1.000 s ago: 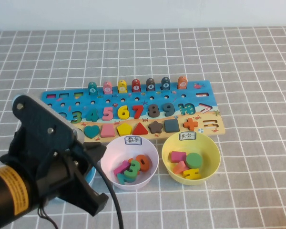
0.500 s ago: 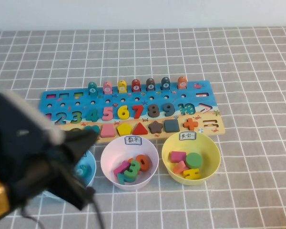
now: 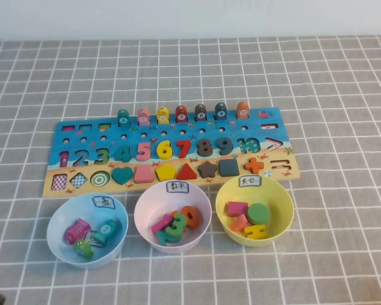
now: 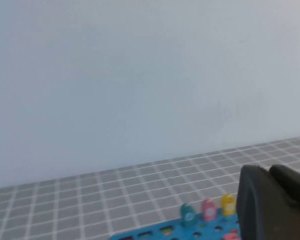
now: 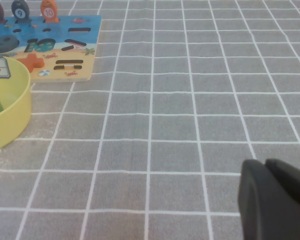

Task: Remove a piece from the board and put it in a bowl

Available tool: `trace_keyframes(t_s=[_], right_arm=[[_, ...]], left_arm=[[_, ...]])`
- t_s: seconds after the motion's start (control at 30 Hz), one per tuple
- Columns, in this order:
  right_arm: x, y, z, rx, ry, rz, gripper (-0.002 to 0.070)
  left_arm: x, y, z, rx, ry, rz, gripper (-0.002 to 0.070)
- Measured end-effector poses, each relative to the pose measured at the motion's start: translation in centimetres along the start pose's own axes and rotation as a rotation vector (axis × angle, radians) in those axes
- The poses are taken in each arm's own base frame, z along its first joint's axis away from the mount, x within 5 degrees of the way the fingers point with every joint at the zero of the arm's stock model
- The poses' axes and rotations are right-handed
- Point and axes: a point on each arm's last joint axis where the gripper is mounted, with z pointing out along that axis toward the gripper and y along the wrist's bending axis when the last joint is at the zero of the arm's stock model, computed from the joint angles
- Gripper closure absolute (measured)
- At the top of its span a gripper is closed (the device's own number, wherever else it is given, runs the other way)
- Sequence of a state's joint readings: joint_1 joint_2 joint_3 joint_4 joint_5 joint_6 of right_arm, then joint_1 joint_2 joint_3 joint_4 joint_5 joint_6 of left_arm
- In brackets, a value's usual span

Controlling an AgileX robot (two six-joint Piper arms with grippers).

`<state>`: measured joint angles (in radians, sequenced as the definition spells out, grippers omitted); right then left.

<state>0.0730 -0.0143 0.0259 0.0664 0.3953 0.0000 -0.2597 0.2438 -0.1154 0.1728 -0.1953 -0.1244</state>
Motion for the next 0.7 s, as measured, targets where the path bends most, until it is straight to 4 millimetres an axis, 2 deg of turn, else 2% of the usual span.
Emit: trace_keyframes(t_s=[0.17, 0.37, 0.7], right_arm=[[0.0, 0.0, 0.0, 0.000, 0.000, 0.000, 0.0694], [0.0, 0.0, 0.0, 0.000, 0.000, 0.000, 0.0694], [0.0, 0.0, 0.0, 0.000, 0.000, 0.000, 0.0694]], left_arm=[[2.9, 0.6, -1.8, -0.113, -0.020, -0.009, 0.0675], [3.5, 0.7, -2.7, -0.149, -0.023, -0.019, 0.0675], [6.6, 0.8, -3.3, -0.174, 0.319, -0.043, 0.0675]])
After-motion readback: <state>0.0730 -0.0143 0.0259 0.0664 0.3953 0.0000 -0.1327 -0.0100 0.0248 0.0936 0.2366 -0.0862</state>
